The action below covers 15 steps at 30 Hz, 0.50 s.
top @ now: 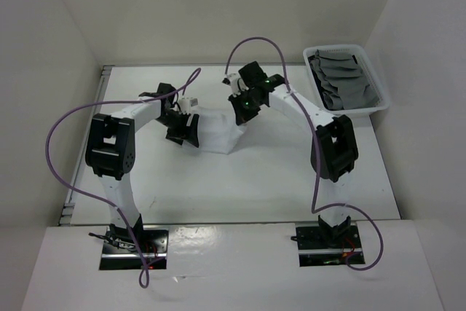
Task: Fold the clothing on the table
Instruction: Fold the skirt
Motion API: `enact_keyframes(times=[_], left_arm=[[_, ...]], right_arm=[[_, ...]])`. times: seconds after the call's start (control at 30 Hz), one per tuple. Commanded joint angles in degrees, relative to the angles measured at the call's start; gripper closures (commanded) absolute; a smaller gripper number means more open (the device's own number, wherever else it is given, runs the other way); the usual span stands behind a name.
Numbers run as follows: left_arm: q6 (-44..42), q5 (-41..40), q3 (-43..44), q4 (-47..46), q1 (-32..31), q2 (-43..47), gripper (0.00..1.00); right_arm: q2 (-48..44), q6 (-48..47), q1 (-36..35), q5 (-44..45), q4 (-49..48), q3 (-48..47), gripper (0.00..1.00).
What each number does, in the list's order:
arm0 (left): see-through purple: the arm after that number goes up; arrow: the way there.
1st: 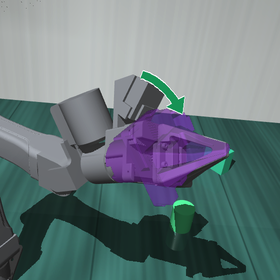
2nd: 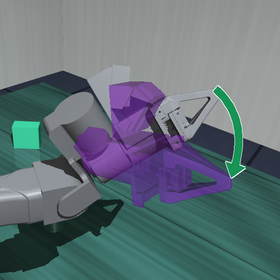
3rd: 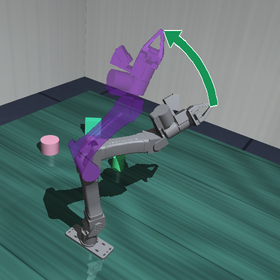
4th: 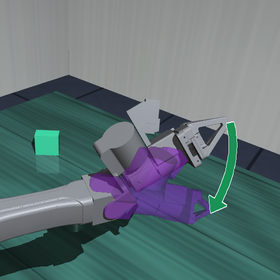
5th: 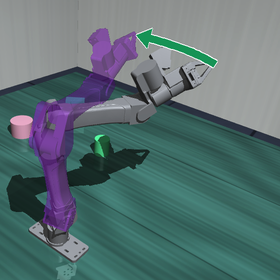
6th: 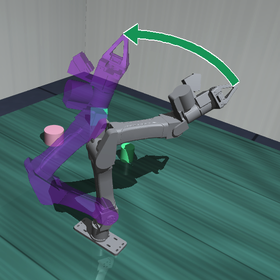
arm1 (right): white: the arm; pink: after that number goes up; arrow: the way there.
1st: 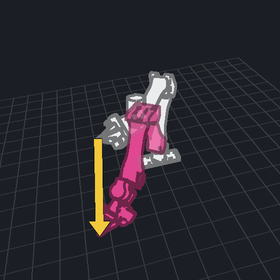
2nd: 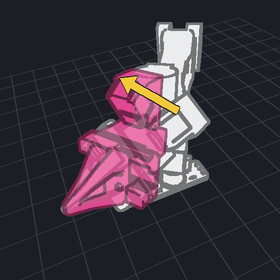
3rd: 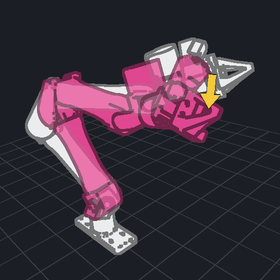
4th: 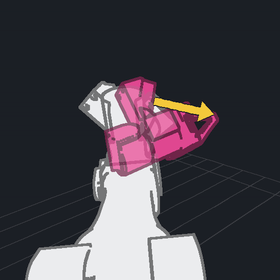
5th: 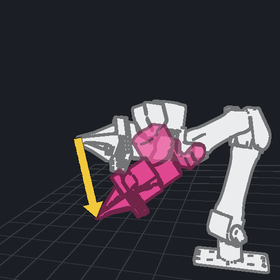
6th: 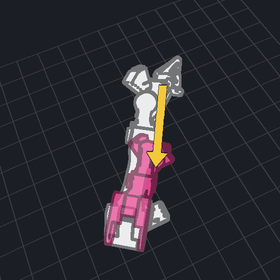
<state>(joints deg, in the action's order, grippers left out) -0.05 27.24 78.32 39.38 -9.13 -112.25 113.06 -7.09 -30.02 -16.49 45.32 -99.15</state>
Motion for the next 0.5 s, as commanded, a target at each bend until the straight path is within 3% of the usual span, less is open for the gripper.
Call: enact_keyframes(times=[0.0, 0.3, 0.47], left_arm=[[-1.53, 1.06, -0.72, 0.61, 0.16, 2.56, 0.20], [-0.48, 1.06, -0.72, 0.61, 0.16, 3.17, 0.20], [0.05, 0.44, -1.24, 0.61, 4.28, 7.99, 0.20]], right_arm=[[2.51, -0.03, -3.37, 2.16, 1.87, -4.73, 1.00], [7.96, -0.03, -8.12, 4.97, 2.93, -11.49, 1.00], [9.99, -0.03, -8.65, 4.98, 3.46, -14.83, 1.00]])
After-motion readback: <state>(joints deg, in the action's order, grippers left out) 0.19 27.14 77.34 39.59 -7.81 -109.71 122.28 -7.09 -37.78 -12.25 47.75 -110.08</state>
